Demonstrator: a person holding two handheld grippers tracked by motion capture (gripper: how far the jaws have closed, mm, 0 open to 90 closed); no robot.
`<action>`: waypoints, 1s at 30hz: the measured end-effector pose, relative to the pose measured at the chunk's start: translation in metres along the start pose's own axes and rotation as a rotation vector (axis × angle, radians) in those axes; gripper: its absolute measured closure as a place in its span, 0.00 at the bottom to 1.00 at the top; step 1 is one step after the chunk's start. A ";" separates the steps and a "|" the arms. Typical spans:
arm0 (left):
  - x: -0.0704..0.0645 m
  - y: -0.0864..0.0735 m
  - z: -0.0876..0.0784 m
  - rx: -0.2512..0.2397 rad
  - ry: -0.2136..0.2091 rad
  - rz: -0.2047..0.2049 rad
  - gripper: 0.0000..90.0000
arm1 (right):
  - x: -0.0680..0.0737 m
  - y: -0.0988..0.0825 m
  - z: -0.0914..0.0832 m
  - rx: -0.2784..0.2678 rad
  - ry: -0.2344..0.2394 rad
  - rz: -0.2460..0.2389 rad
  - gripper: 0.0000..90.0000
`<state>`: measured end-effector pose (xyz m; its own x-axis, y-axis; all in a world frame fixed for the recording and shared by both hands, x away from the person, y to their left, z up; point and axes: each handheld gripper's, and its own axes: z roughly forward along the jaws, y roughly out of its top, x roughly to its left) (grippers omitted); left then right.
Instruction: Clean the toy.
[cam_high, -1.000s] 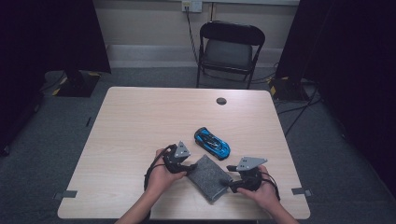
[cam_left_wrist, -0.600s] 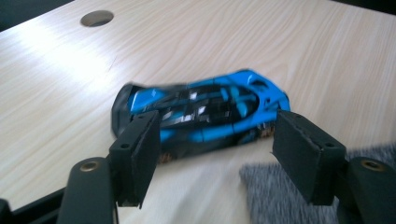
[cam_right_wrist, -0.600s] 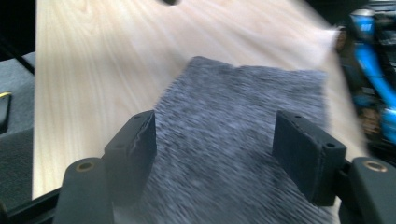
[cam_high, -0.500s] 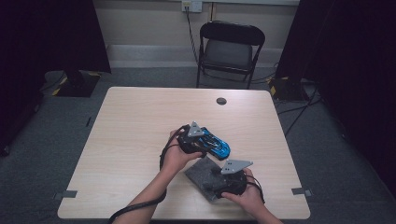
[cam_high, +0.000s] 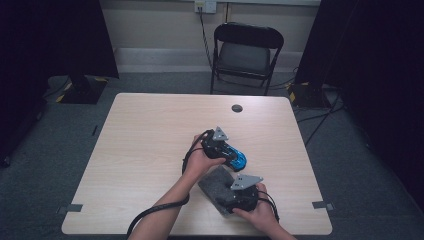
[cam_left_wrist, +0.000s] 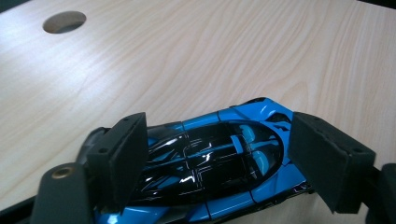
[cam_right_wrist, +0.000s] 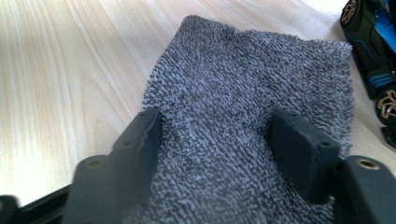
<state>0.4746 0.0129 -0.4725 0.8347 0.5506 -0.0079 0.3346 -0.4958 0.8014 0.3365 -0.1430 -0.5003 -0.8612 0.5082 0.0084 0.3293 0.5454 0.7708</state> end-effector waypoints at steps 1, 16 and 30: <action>0.000 0.000 0.001 0.007 -0.001 0.005 0.22 | -0.001 0.000 0.000 0.003 0.004 0.003 0.43; 0.005 -0.005 0.013 0.016 0.003 0.018 0.16 | -0.019 -0.003 -0.007 -0.003 0.043 0.021 0.70; 0.009 -0.004 0.017 0.013 -0.021 -0.015 0.14 | -0.031 0.000 -0.012 0.034 0.072 0.084 0.84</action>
<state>0.4884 0.0090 -0.4856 0.8387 0.5436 -0.0328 0.3529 -0.4965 0.7931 0.3583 -0.1671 -0.4931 -0.8553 0.5043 0.1185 0.4130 0.5258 0.7436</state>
